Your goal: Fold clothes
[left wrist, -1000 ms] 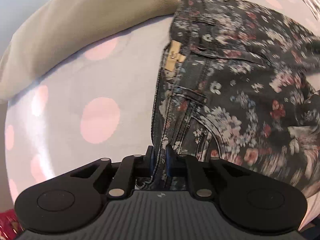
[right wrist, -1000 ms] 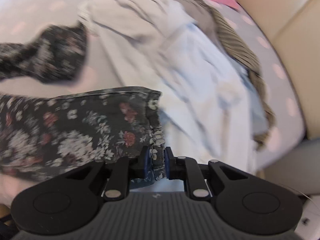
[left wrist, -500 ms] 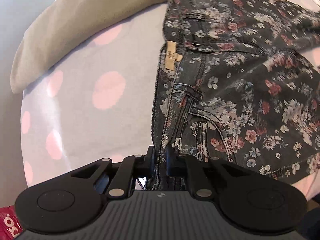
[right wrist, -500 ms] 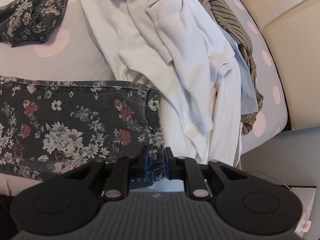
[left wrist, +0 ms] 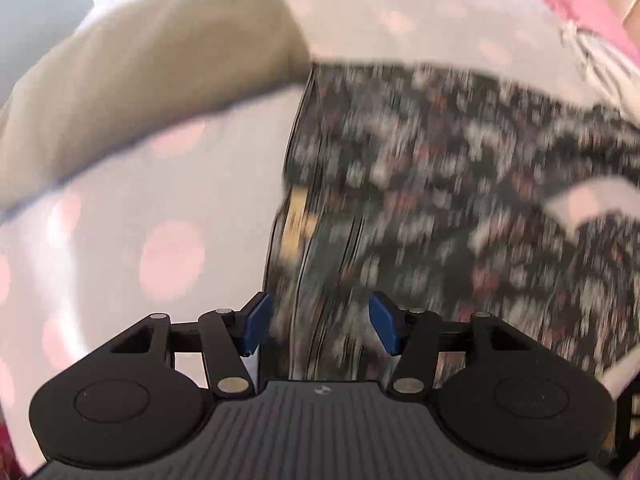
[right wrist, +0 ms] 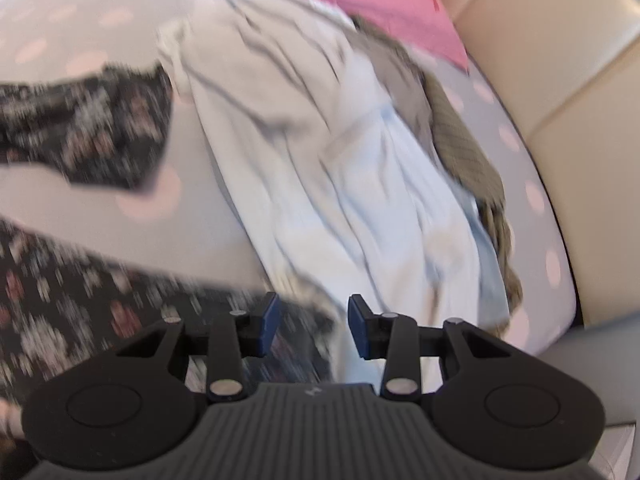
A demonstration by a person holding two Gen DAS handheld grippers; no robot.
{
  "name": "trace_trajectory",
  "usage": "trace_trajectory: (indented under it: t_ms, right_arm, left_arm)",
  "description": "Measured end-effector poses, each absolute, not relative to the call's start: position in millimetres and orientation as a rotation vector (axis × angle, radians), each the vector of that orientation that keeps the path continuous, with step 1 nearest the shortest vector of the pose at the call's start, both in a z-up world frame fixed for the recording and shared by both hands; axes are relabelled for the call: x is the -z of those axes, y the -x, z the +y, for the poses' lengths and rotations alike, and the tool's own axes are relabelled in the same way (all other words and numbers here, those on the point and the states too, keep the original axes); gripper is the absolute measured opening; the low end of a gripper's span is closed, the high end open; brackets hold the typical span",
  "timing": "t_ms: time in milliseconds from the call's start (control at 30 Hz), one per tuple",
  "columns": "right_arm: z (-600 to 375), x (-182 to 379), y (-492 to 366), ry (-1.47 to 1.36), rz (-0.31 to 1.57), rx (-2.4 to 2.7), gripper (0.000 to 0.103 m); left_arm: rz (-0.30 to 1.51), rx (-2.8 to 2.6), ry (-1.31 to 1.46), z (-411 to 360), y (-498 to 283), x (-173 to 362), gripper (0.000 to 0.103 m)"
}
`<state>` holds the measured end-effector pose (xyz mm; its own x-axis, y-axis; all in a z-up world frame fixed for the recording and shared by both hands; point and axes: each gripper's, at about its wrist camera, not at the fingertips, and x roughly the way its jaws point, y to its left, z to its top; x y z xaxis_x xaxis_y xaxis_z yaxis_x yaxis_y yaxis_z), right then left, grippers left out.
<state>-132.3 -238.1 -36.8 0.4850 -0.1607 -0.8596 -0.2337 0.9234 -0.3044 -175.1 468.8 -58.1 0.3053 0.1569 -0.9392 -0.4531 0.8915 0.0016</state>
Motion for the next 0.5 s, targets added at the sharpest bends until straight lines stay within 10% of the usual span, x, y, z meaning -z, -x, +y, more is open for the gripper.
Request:
trace_trajectory:
  t_ms: [500]
  right_arm:
    - [-149.2, 76.3, 35.2, 0.003, 0.939, 0.006, 0.046]
  left_arm:
    - [1.004, -0.504, 0.335, 510.8, 79.9, 101.5, 0.056]
